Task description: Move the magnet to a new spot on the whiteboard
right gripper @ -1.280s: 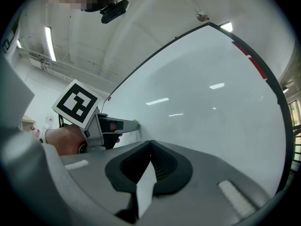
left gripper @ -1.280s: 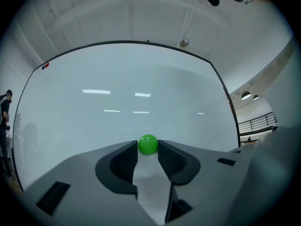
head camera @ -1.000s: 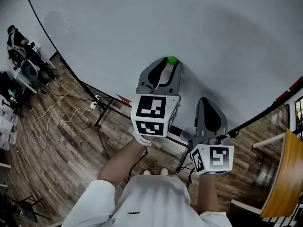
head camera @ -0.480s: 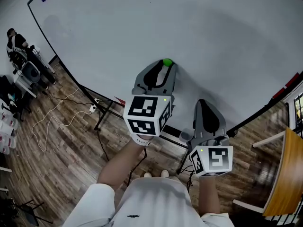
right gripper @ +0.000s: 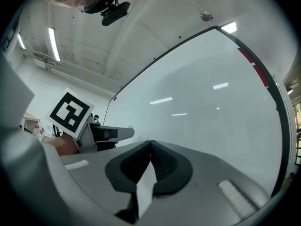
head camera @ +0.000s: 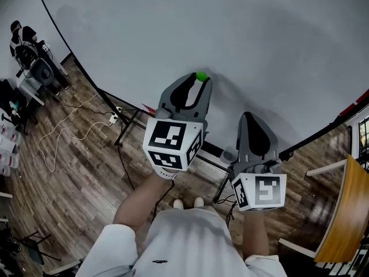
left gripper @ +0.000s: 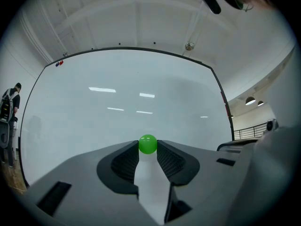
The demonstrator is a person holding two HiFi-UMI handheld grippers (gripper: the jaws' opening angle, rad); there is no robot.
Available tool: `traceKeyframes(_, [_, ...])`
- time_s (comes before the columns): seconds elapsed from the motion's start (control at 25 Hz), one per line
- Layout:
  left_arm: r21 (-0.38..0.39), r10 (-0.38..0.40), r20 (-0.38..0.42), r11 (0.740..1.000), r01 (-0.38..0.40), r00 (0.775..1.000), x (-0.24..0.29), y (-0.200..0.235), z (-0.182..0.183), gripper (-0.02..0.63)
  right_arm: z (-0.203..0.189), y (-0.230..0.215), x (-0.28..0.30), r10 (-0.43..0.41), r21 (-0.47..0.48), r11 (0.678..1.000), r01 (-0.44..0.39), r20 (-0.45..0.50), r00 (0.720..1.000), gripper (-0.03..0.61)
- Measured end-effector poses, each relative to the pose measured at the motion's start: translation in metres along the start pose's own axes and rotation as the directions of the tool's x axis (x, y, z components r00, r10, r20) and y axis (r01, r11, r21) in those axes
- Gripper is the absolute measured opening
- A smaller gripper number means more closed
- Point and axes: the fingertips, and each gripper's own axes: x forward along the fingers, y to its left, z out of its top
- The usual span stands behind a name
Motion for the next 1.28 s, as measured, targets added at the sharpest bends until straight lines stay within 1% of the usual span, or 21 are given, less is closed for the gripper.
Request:
traceKeyframes(0.16, [-0.002, 0.0, 0.002, 1.0, 0.0, 1.0, -0.012, 0.004, -0.001, 0.121, 0.001, -0.001, 0.0, -0.003, -0.016, 1.0, 0.002, -0.004, 1.0, 0.011])
traceKeyframes(0.32, [0.013, 0.004, 0.01, 1.0, -0.004, 1.0, -0.026, 0.008, -0.002, 0.121, 0.002, 0.0, 0.001, -0.001, -0.038, 0.999, 0.001, 0.001, 1.0, 0.011])
traceKeyframes(0.48, [0.033, 0.002, 0.019, 0.999, -0.002, 1.0, -0.043, 0.007, -0.001, 0.123, 0.002, -0.001, 0.0, -0.001, -0.04, 0.999, 0.001, 0.007, 1.0, 0.011])
traceKeyframes(0.68, [0.047, 0.017, 0.023, 0.999, -0.018, 1.0, -0.061, 0.008, 0.0, 0.123, 0.004, 0.0, 0.0, 0.009, -0.046, 0.999, -0.008, 0.013, 1.0, 0.011])
traceKeyframes(0.84, [0.076, 0.022, 0.019, 0.997, -0.023, 1.0, -0.07, 0.007, -0.003, 0.123, 0.002, 0.002, 0.0, 0.019, -0.042, 0.999, -0.019, 0.011, 1.0, 0.011])
traceKeyframes(1.12, [0.066, 0.037, -0.005, 0.997, -0.036, 0.999, -0.079, 0.01, -0.013, 0.123, -0.001, 0.001, -0.001, 0.021, -0.03, 0.999, -0.021, 0.006, 1.0, 0.011])
traceKeyframes(1.28, [0.061, 0.044, -0.005, 0.997, -0.044, 0.999, -0.08, 0.011, -0.016, 0.123, -0.003, 0.0, -0.001, 0.023, -0.031, 0.999, -0.022, 0.008, 1.0, 0.011])
